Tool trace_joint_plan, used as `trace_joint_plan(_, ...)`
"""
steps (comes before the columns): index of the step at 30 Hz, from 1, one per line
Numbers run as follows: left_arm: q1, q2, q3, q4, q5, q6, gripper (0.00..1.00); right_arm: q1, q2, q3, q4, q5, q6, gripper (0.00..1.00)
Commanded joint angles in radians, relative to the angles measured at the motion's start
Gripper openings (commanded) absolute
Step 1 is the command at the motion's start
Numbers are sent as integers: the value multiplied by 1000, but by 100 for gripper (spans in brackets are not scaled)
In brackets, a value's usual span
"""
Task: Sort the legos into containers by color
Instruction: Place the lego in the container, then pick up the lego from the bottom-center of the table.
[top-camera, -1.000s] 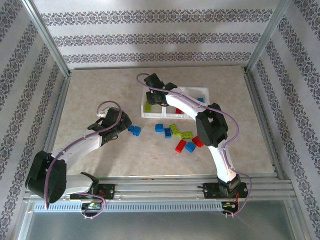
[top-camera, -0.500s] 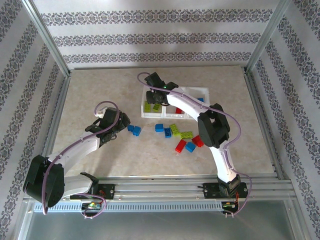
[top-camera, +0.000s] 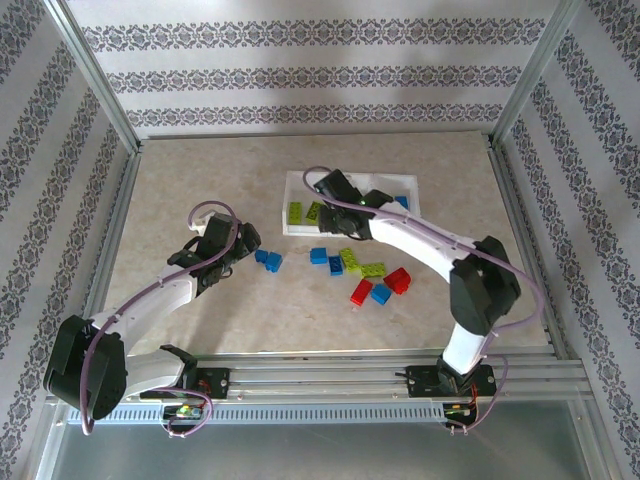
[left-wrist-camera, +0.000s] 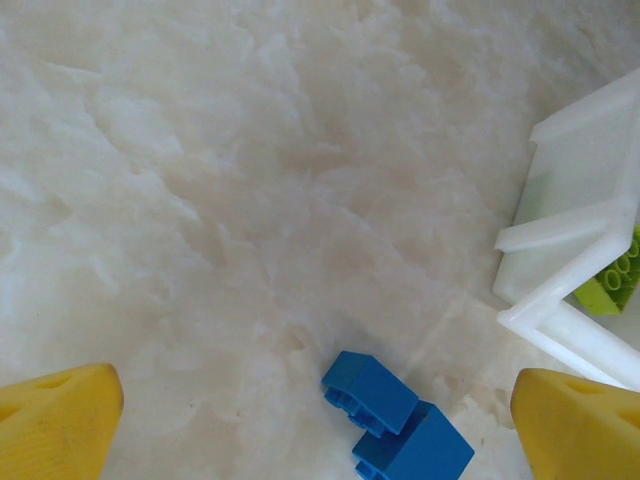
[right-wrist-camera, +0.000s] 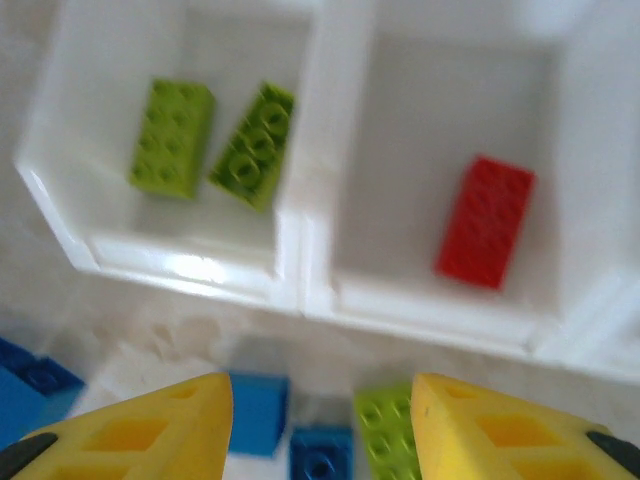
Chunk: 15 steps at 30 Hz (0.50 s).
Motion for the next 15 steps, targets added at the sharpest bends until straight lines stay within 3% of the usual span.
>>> trace_joint_plan(1,16,-16,-3,44,-1,32,100,12,-117,-136,-50,46,105,51)
trace_joint_plan(15,16,32,10,66,28,38,100,31,-478,-567,-147,-11,468,52)
